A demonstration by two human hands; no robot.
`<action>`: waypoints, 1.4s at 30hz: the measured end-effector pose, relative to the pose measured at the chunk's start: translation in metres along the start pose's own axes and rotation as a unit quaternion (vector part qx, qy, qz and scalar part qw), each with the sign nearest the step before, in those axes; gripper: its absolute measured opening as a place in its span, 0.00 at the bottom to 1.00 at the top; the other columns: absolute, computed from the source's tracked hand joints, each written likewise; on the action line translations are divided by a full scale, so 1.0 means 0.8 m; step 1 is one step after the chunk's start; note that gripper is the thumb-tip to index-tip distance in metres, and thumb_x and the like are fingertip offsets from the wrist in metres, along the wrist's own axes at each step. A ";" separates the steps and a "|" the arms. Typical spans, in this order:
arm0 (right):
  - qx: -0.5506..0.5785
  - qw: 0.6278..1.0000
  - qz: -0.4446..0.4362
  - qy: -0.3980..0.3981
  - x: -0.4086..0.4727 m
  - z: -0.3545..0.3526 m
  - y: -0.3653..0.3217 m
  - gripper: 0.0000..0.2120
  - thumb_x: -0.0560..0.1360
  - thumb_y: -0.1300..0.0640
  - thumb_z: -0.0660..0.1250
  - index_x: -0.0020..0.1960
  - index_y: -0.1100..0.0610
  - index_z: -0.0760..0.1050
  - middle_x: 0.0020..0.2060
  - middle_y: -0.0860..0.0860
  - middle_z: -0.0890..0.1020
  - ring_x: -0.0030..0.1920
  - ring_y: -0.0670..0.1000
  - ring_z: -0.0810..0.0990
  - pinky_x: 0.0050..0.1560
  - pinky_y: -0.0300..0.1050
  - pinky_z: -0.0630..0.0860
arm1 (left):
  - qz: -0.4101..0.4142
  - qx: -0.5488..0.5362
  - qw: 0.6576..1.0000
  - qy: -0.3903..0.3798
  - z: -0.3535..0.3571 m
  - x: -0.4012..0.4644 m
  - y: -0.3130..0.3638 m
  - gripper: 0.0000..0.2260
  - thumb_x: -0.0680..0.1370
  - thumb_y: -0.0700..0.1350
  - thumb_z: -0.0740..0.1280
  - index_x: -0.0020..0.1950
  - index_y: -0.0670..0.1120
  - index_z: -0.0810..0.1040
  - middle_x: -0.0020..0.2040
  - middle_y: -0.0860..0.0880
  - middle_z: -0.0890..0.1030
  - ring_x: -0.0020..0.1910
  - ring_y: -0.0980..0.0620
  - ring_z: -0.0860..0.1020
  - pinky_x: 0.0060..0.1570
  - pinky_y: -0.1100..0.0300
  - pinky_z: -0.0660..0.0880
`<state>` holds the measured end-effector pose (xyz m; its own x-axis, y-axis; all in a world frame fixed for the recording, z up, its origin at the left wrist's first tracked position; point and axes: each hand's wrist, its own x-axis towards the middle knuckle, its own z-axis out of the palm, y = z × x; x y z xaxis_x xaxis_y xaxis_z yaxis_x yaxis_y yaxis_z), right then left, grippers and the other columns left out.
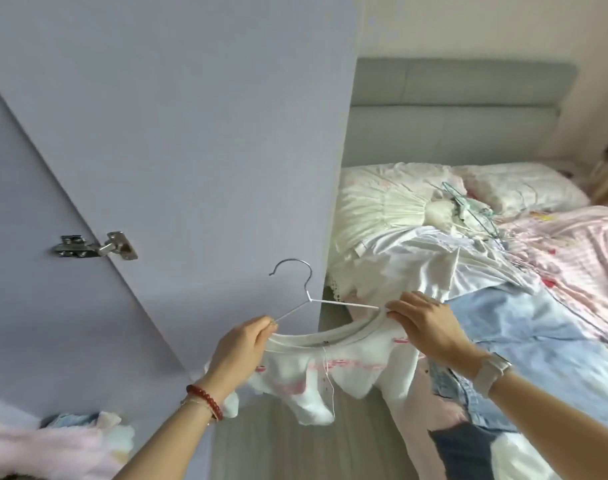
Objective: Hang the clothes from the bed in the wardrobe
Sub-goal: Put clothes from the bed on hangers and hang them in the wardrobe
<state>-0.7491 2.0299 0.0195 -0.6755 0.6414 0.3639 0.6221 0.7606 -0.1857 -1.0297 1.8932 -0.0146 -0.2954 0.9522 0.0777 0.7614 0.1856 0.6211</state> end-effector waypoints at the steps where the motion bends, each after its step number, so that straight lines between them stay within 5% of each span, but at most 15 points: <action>1: -0.006 0.999 0.029 0.026 -0.015 -0.007 0.013 0.07 0.71 0.56 0.66 0.43 0.56 0.81 0.33 0.51 0.79 0.33 0.54 0.80 0.30 0.40 0.73 | 0.007 0.003 1.000 0.010 0.015 0.004 0.017 0.12 0.79 0.47 0.61 0.36 0.53 0.71 0.29 0.54 0.74 0.29 0.56 0.73 0.26 0.69 0.63; 5: -0.015 0.989 0.105 0.107 -0.072 -0.034 0.046 0.15 0.75 0.52 0.59 0.46 0.58 0.82 0.38 0.53 0.81 0.38 0.56 0.80 0.37 0.45 0.76 | 0.064 0.069 0.994 0.059 0.056 0.032 0.088 0.08 0.79 0.45 0.62 0.47 0.46 0.80 0.37 0.43 0.82 0.37 0.38 0.78 0.32 0.57 0.64; 10: 0.020 0.978 0.173 0.119 -0.128 -0.059 0.084 0.15 0.77 0.52 0.60 0.46 0.59 0.83 0.40 0.52 0.83 0.38 0.54 0.81 0.39 0.44 0.77 | 0.138 0.062 0.984 0.088 0.094 0.063 0.163 0.05 0.76 0.39 0.67 0.47 0.44 0.82 0.39 0.42 0.84 0.33 0.37 0.80 0.31 0.50 0.75; 13: 0.064 0.968 0.237 0.043 -0.154 -0.071 0.116 0.07 0.75 0.57 0.66 0.44 0.59 0.81 0.37 0.52 0.81 0.37 0.54 0.80 0.35 0.44 0.75 | 0.181 0.051 0.978 0.090 0.122 0.077 0.198 0.04 0.74 0.36 0.69 0.45 0.42 0.82 0.39 0.44 0.84 0.32 0.40 0.81 0.28 0.51 0.77; 18: 0.138 0.943 0.274 -0.128 -0.184 -0.074 0.154 0.09 0.78 0.51 0.59 0.41 0.54 0.69 0.30 0.46 0.71 0.34 0.52 0.70 0.34 0.45 0.64 | 0.178 -0.026 0.979 0.097 0.172 0.116 0.254 0.07 0.76 0.35 0.65 0.50 0.41 0.82 0.48 0.45 0.82 0.45 0.44 0.79 0.46 0.54 0.74; 23: 0.068 0.940 0.333 0.029 -0.187 -0.085 0.192 0.11 0.79 0.52 0.57 0.40 0.55 0.67 0.35 0.48 0.74 0.39 0.55 0.75 0.33 0.45 0.59 | 0.229 -0.027 0.963 0.139 0.209 0.165 0.329 0.07 0.75 0.34 0.66 0.50 0.39 0.82 0.46 0.42 0.82 0.46 0.41 0.78 0.51 0.58 0.67; 28: 0.050 0.917 0.360 0.165 -0.156 -0.101 0.234 0.05 0.77 0.55 0.61 0.45 0.54 0.74 0.24 0.45 0.70 0.29 0.53 0.75 0.27 0.40 0.58 | 0.239 -0.011 0.958 0.156 0.230 0.226 0.389 0.11 0.77 0.39 0.65 0.57 0.40 0.79 0.56 0.42 0.80 0.57 0.42 0.75 0.65 0.52 0.58; 33: 0.085 0.910 0.370 0.167 -0.105 -0.092 0.273 0.07 0.78 0.54 0.59 0.51 0.53 0.75 0.21 0.43 0.67 0.32 0.53 0.76 0.30 0.41 0.60 | 0.207 -0.029 0.968 0.138 0.257 0.275 0.409 0.20 0.79 0.43 0.61 0.71 0.44 0.66 0.73 0.41 0.61 0.73 0.43 0.57 0.71 0.48 0.53; 37: 0.144 0.901 0.370 0.171 -0.047 -0.073 0.300 0.07 0.77 0.54 0.60 0.51 0.53 0.75 0.21 0.42 0.67 0.31 0.51 0.69 0.33 0.43 0.62 | 0.184 -0.070 0.971 0.138 0.274 0.317 0.384 0.25 0.79 0.45 0.61 0.74 0.47 0.58 0.76 0.41 0.50 0.75 0.44 0.48 0.72 0.49 0.49; 42: 0.175 0.907 0.345 0.164 0.052 -0.063 0.329 0.06 0.77 0.55 0.61 0.49 0.54 0.76 0.24 0.47 0.71 0.31 0.53 0.69 0.33 0.47 0.65 | 0.138 -0.092 0.980 0.114 0.270 0.395 0.344 0.26 0.80 0.47 0.59 0.75 0.50 0.54 0.77 0.43 0.47 0.75 0.47 0.45 0.73 0.44 0.47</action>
<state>-0.5940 2.2515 0.0317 0.0175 0.9564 0.2916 0.6493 0.2110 -0.7307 -0.7889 2.2976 0.0120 -0.2303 0.8774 0.4210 0.7201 -0.1374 0.6801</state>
